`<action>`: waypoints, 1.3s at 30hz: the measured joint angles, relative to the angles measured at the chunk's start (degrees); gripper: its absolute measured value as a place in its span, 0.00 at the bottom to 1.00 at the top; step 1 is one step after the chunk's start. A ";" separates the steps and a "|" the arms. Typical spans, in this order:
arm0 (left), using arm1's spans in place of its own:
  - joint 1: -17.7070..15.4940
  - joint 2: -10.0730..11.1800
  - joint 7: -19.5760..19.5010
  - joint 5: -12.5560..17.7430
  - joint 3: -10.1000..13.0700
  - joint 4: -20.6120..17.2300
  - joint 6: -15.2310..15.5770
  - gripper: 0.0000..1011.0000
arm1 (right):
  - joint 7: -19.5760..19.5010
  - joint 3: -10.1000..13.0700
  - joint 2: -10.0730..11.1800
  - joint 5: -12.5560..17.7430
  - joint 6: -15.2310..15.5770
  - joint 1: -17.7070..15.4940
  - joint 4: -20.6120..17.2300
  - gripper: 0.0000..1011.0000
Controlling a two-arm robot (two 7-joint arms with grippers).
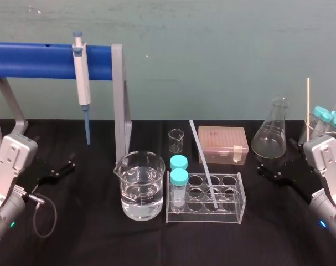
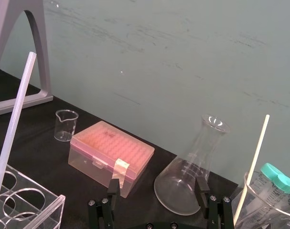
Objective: Pick up the stirring rod with one hand, then place it down.
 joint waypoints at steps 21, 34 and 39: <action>0.00 0.00 0.00 0.00 0.00 0.00 0.00 0.99 | 0.00 0.00 0.00 0.00 0.00 0.00 0.00 0.99; 0.00 0.00 0.00 0.00 0.00 0.00 0.00 0.99 | 0.00 0.00 0.00 0.00 0.00 0.00 0.00 0.99; 0.00 0.00 0.00 0.00 0.00 0.00 0.00 0.99 | 0.00 0.00 0.00 0.00 0.00 0.00 0.00 0.99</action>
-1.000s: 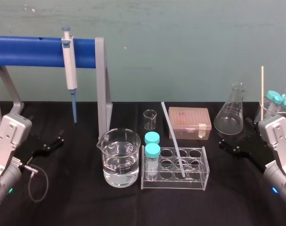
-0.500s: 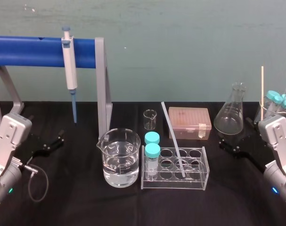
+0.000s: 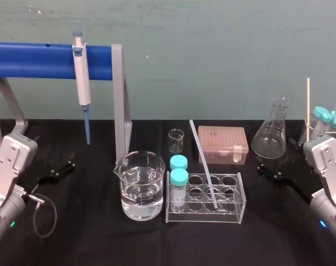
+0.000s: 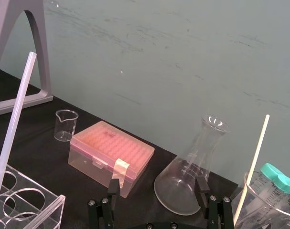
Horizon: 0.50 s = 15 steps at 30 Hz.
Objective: Pick up the stirring rod with one hand, then place it down.
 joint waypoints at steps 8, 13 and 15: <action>0.00 0.00 0.00 0.00 0.00 0.00 0.00 0.99 | 0.00 0.00 0.00 0.00 0.00 0.00 0.00 0.99; 0.00 0.00 0.00 0.00 0.00 0.00 0.00 0.99 | 0.00 0.00 0.00 0.00 0.00 0.00 0.00 0.99; 0.00 0.00 0.00 0.00 0.00 0.00 0.00 0.99 | 0.00 0.00 0.00 0.00 0.00 0.00 0.01 0.99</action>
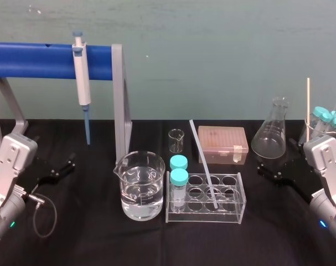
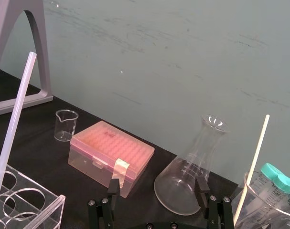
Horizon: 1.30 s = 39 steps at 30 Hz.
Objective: Pick up the stirring rod with one hand, then place it down.
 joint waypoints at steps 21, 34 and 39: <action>0.00 0.00 0.00 0.00 0.00 0.00 0.00 0.99 | 0.08 0.08 -0.03 -0.08 0.00 0.00 0.00 0.99; 0.00 0.00 0.00 0.00 0.00 0.00 0.00 0.99 | 10.98 3.64 -3.03 10.26 4.22 1.83 -4.39 0.99; 0.00 0.00 0.00 0.00 0.00 0.00 0.00 0.99 | 16.65 3.84 -5.36 14.74 6.57 3.88 -5.61 0.99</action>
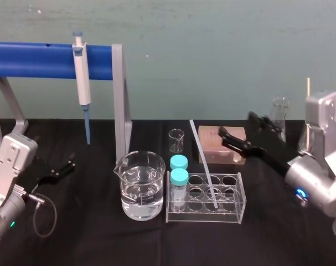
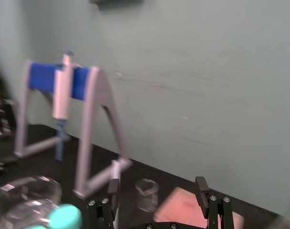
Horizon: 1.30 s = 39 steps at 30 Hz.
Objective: Pick up the stirring rod with one hand, then place it down.
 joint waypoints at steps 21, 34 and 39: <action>0.00 0.00 0.00 0.00 0.00 0.00 0.00 0.99 | 2.95 -2.97 -7.59 -1.04 11.07 7.04 5.50 0.99; 0.00 0.00 0.00 0.00 0.00 0.00 0.00 0.99 | 2.17 -2.91 -9.42 -3.75 13.73 7.62 8.03 0.99; 0.00 0.00 0.00 0.00 0.00 0.00 0.00 0.99 | 2.38 -2.54 -9.79 -4.51 14.23 7.36 8.34 0.99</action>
